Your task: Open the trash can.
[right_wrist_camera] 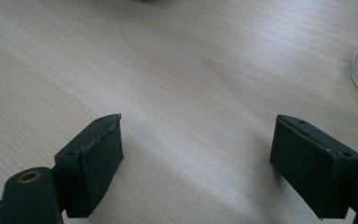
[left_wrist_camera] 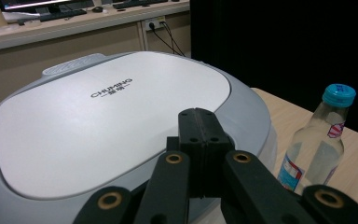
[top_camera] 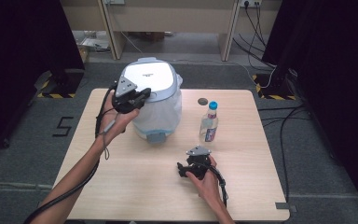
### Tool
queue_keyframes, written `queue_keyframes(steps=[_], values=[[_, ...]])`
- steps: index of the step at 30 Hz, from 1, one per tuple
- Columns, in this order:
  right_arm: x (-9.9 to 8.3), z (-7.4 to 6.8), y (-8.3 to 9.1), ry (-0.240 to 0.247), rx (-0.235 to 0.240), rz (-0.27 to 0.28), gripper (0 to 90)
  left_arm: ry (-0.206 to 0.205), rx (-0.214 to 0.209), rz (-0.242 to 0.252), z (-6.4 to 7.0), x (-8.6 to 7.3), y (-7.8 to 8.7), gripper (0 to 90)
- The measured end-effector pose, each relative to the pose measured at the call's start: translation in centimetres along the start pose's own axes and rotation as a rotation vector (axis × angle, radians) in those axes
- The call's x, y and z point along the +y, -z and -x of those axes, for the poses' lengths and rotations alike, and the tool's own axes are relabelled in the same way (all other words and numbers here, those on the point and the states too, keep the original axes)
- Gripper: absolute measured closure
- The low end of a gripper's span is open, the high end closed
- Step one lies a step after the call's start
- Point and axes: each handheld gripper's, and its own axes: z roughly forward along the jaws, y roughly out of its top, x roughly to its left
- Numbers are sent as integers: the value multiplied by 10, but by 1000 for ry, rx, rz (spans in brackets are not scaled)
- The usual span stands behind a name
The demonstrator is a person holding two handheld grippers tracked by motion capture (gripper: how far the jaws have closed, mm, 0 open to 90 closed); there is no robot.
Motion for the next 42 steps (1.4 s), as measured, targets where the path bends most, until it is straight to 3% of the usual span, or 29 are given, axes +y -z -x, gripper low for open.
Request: queue_keyframes(steps=[2,14,21,23,26,29,32,34,36,42], values=[[0,0,0,1,0,0,170,-21,2,4,-1,1,0,897],[0,0,0,0,-1,1,170,-40,3,7,4,-2,-1,896],[0,0,0,0,-2,1,170,-21,-30,-22,1,3,-1,893],[0,0,0,2,-2,0,170,-25,-45,-22,3,4,0,801],[0,0,0,1,-1,0,169,4,-94,-32,6,6,8,642],[0,0,0,-1,0,1,169,32,-121,-1,9,8,18,575],[0,0,0,2,-1,0,169,61,-157,-15,11,5,24,492],[0,0,0,1,0,0,169,62,-168,-15,14,-5,30,406],[0,0,0,-1,0,-1,169,80,-185,6,16,-13,36,380],[0,0,0,-1,1,-1,168,113,-179,25,23,-40,47,298]])
